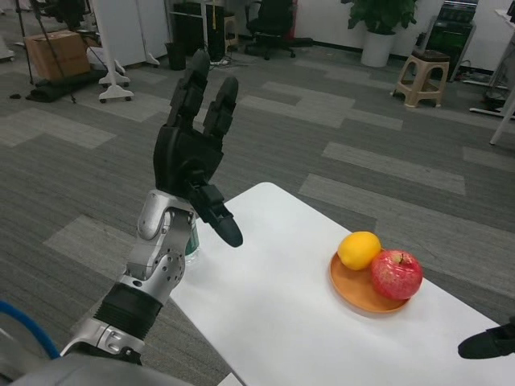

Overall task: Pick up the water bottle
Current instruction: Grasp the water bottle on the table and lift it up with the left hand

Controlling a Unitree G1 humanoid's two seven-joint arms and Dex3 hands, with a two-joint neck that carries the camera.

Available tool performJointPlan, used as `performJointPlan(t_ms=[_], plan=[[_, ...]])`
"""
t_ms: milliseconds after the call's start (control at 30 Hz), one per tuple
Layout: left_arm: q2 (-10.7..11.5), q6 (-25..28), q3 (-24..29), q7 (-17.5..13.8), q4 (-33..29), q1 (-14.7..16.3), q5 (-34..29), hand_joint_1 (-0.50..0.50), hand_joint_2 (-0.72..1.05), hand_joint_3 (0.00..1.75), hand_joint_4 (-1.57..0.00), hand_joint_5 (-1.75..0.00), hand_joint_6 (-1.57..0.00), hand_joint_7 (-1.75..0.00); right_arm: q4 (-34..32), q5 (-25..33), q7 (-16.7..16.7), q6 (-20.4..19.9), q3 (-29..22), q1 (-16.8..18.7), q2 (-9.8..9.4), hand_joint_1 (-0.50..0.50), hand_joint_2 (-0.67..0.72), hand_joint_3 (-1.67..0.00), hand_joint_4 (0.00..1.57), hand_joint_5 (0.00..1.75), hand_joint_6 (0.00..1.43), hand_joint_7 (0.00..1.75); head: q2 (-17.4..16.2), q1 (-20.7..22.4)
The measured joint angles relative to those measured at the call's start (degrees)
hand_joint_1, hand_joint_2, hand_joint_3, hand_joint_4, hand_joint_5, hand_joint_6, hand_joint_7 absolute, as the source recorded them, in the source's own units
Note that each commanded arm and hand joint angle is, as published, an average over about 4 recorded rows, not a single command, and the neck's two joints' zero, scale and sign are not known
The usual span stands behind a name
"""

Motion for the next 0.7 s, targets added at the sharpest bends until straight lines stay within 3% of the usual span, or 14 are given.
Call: performJointPlan(t_ms=[200, 367, 433, 700], plan=[[-0.47, 0.1, 3.27, 0.13, -2.17, 1.97, 0.42, -0.5, -0.72, 0.09, 0.0, 0.0, 0.0, -0.03, 0.16, -0.01, 0.0, 0.0, 0.18, -0.2, 0.05, -0.17, 0.66, 0.0, 0.0, 0.0, 0.0, 0.0, 1.0, 1.81], [-0.68, 0.22, 7.62, 1.49, -4.66, 5.03, 0.65, -0.5, -0.72, 0.0, 0.0, 0.0, 0.0, -0.07, 0.96, 0.0, -0.01, 0.0, 0.44, -0.64, 0.16, -0.17, 0.66, 0.0, 0.0, 0.0, 0.0, 0.0, 1.3, 2.33], [-0.93, 0.26, 10.22, 2.11, -5.79, 6.62, 0.94, -0.5, -0.72, 0.04, 0.0, 0.0, 0.0, -0.07, 1.7, 0.02, 0.0, 0.0, 0.71, -1.07, 0.19, -0.17, 0.66, 0.0, 0.0, 0.0, 0.0, 0.0, 1.32, 2.65], [-4.49, -3.0, 20.5, 3.28, -7.51, 10.95, 1.75, -0.5, -0.72, 0.04, 0.0, 0.0, 0.0, -0.07, 3.76, 0.15, -0.01, 0.0, 1.58, -2.03, 0.12, -0.17, 0.66, 0.0, 0.0, 0.0, 0.0, 0.0, 1.16, 4.32]])
